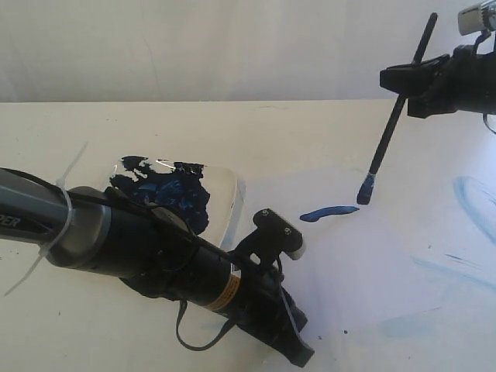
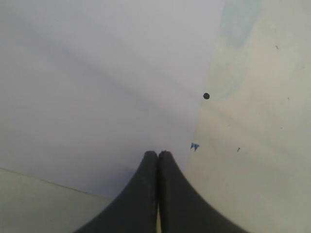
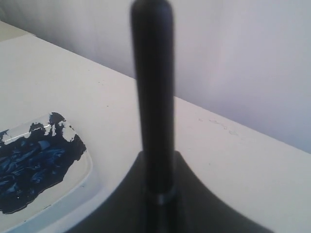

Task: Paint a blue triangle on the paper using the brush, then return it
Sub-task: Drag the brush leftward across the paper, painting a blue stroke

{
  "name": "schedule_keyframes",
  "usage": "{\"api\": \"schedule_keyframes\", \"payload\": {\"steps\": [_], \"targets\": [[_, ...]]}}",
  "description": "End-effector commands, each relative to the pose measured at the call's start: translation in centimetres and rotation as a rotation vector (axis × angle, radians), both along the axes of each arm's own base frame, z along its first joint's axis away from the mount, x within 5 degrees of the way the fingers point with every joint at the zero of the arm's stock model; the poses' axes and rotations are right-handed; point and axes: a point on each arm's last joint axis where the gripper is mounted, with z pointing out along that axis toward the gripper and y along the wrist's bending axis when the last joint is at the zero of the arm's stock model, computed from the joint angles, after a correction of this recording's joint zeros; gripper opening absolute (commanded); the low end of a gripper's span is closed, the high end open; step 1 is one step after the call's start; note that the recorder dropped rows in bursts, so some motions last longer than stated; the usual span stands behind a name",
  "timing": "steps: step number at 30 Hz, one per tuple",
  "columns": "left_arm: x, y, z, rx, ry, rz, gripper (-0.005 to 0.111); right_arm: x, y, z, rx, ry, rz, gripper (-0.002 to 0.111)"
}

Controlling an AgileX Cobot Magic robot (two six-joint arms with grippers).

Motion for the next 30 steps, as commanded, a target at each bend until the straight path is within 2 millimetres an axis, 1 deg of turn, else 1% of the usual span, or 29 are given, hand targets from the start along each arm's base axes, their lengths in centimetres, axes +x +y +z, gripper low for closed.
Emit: {"api": "schedule_keyframes", "payload": {"steps": [1, 6, 10, 13, 15, 18, 20, 22, 25, 27, 30], "targets": [[-0.1, 0.0, -0.5, 0.027, -0.017, -0.015, 0.0, -0.4, -0.1, 1.1, 0.03, -0.029, 0.027, 0.0], [-0.1, 0.0, -0.5, 0.027, -0.017, -0.015, 0.0, -1.6, 0.7, 2.2, 0.159, -0.006, 0.163, 0.0], [-0.1, 0.0, -0.5, 0.027, -0.017, -0.015, 0.0, -2.0, 1.1, 2.5, 0.215, 0.068, 0.178, 0.0], [-0.1, 0.0, -0.5, 0.025, -0.014, -0.018, 0.0, -2.7, 2.1, 3.6, 0.251, 0.114, 0.193, 0.0], [-0.2, 0.0, -0.5, 0.023, -0.011, -0.021, 0.0, -2.8, 2.8, 4.5, 0.208, 0.106, 0.118, 0.0], [-0.2, 0.0, -0.5, 0.023, -0.011, -0.021, 0.0, -3.9, 3.8, 6.6, 0.152, 0.04, 0.0, 0.0], [-0.2, 0.0, -0.5, 0.023, -0.011, -0.021, 0.0, -4.9, 4.5, 7.9, 0.131, 0.005, -0.082, 0.0], [-0.2, 0.0, -0.5, 0.023, -0.011, -0.021, 0.0, -5.9, 4.9, 8.5, 0.08, -0.02, -0.176, 0.0], [-0.2, 0.0, -0.5, 0.023, -0.011, -0.021, 0.0, -7.1, 5.6, 8.6, 0.037, -0.024, -0.25, 0.0], [-0.2, 0.0, -0.5, 0.023, -0.011, -0.021, 0.0, -8.0, 6.4, 8.2, 0.02, -0.014, -0.257, 0.0], [-0.2, 0.0, -0.5, 0.023, -0.011, -0.021, 0.0, -8.3, 7.4, 7.7, 0.008, 0.025, -0.297, 0.0]]}}
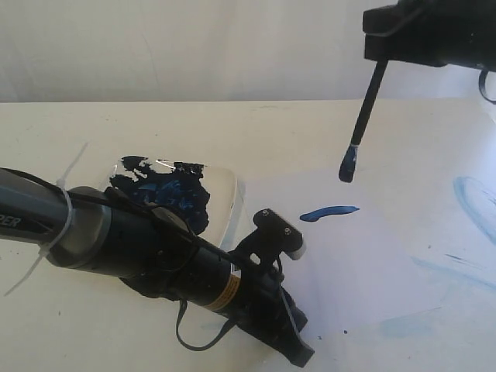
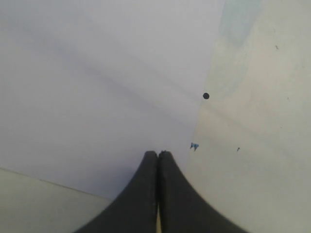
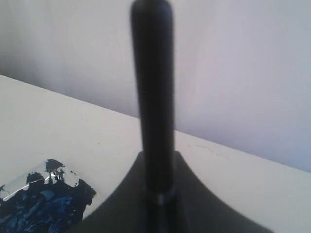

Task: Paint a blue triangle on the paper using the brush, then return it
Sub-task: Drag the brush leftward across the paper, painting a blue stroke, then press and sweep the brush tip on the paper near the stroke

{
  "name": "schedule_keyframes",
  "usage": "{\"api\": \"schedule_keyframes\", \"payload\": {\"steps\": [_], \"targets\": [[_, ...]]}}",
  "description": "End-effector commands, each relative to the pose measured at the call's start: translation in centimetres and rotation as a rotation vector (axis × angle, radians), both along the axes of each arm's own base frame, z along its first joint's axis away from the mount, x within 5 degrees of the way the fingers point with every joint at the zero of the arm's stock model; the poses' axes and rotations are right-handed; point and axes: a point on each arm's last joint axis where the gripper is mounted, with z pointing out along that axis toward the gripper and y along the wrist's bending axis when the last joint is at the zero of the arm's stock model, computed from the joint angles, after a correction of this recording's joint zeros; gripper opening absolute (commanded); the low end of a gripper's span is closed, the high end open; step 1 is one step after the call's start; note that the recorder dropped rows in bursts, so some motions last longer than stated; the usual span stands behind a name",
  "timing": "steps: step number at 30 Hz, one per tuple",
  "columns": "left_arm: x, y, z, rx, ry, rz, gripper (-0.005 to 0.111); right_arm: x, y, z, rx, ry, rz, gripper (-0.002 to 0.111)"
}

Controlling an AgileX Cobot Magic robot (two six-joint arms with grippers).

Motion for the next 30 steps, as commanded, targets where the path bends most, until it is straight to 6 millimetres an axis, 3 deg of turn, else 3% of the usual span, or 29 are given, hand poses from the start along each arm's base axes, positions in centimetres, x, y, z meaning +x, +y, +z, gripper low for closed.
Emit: {"api": "schedule_keyframes", "payload": {"steps": [1, 8, 16, 22, 30], "targets": [[-0.2, 0.0, -0.5, 0.023, -0.011, -0.021, 0.0, -0.5, 1.2, -0.8, 0.003, 0.063, -0.079, 0.0], [0.1, 0.2, -0.4, 0.023, -0.014, -0.02, 0.0, -0.7, 3.2, -1.6, 0.042, 0.105, 0.062, 0.0], [1.1, 1.0, -0.3, -0.006, 0.029, -0.015, 0.0, 0.8, 3.1, -3.8, 0.0, 0.17, -0.006, 0.0], [1.1, 1.0, -0.3, -0.006, 0.029, -0.015, 0.0, 2.1, 3.4, -3.5, -0.004, 0.159, -0.028, 0.0], [1.1, 1.0, -0.3, -0.006, 0.029, -0.015, 0.0, 4.2, 4.2, -5.0, -0.019, 0.194, -0.031, 0.0]]}}
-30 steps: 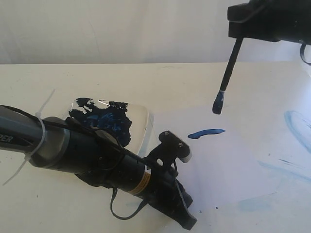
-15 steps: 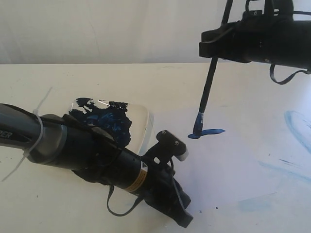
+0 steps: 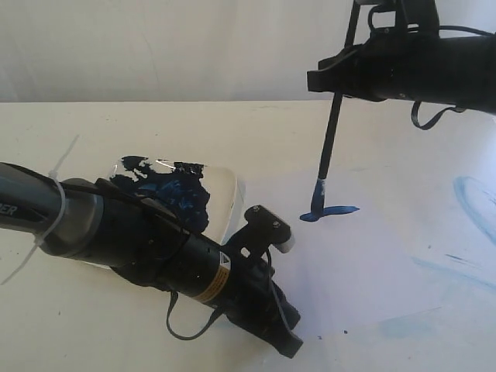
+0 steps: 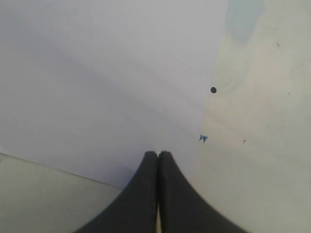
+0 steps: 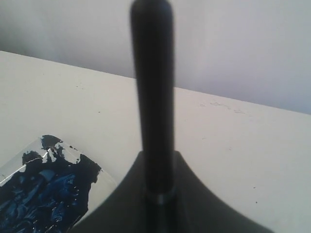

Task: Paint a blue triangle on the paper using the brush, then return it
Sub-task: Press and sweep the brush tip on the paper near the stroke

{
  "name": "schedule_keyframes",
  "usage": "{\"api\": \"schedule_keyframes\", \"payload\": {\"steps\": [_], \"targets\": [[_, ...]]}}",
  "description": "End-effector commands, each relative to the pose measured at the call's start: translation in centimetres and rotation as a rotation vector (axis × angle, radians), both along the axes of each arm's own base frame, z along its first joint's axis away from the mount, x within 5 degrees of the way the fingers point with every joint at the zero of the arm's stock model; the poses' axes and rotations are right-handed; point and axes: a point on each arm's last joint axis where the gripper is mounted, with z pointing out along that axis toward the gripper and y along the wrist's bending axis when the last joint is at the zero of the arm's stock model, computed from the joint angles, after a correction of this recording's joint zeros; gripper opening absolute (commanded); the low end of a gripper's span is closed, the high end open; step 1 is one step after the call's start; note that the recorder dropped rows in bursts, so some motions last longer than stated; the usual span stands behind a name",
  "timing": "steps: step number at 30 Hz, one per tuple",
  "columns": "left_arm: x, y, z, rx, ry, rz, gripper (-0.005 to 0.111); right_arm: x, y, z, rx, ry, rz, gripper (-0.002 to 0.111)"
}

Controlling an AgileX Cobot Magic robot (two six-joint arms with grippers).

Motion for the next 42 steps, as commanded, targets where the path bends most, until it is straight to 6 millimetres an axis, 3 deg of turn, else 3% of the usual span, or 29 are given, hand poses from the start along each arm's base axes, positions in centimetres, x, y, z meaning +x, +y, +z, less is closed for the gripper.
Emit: {"api": "schedule_keyframes", "payload": {"steps": [1, 11, 23, 42], "targets": [[0.1, 0.2, -0.2, 0.014, -0.009, -0.004, 0.0, 0.6, 0.2, -0.4, -0.001, 0.012, -0.003, 0.0], [0.1, 0.2, -0.2, 0.015, -0.011, -0.003, 0.0, 1.3, 0.6, -0.3, 0.01, 0.01, 0.001, 0.0], [0.1, 0.2, -0.2, 0.016, -0.012, -0.001, 0.0, 2.3, 1.0, -1.7, 0.009, 0.052, -0.003, 0.0], [0.1, 0.2, -0.2, 0.017, -0.015, -0.002, 0.0, 2.6, 0.8, -1.5, 0.012, 0.053, -0.038, 0.0]]}}
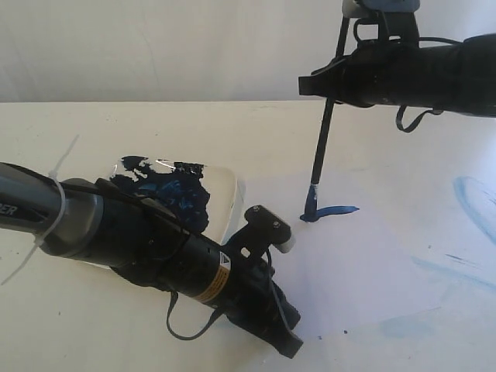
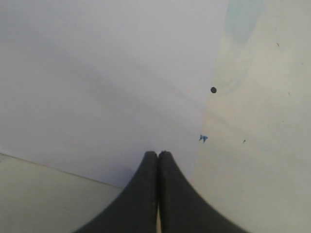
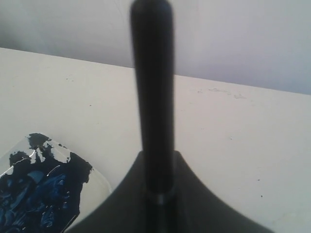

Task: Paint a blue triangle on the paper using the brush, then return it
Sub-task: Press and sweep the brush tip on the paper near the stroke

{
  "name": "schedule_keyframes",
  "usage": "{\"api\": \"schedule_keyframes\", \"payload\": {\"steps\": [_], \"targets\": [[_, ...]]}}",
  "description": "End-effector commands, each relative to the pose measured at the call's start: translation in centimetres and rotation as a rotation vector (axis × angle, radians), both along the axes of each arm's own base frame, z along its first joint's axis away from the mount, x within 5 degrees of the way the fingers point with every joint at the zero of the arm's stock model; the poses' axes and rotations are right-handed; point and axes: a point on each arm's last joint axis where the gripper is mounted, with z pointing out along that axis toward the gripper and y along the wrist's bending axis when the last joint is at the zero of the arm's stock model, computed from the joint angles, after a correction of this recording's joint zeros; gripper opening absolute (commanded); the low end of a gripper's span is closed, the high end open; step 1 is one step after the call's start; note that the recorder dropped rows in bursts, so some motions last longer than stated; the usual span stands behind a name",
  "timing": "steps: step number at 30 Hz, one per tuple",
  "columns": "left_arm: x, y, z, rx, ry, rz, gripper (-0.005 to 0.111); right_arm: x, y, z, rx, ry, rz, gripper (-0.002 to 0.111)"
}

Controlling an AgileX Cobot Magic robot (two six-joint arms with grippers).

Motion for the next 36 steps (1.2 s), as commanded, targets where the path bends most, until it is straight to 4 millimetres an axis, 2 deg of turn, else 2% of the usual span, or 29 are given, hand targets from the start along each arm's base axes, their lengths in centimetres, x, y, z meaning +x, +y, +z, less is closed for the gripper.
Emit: {"api": "schedule_keyframes", "payload": {"steps": [1, 11, 19, 27, 36], "targets": [[0.1, 0.2, -0.2, 0.017, -0.015, -0.002, 0.0, 0.3, 0.0, 0.6, 0.006, -0.017, -0.011, 0.0], [0.1, 0.2, -0.2, 0.017, -0.015, -0.002, 0.0, 0.9, 0.3, 0.0, 0.002, -0.005, -0.009, 0.0], [0.2, 0.2, -0.2, 0.018, -0.016, -0.001, 0.0, 0.9, 0.2, 0.0, 0.006, 0.0, -0.015, 0.0], [0.2, 0.2, -0.2, 0.018, -0.016, -0.001, 0.0, 0.7, -0.1, -0.9, 0.0, 0.036, -0.045, 0.0], [0.2, 0.2, -0.2, 0.018, -0.016, -0.001, 0.0, 0.4, -0.2, -0.1, 0.022, 0.031, -0.06, 0.0]]}}
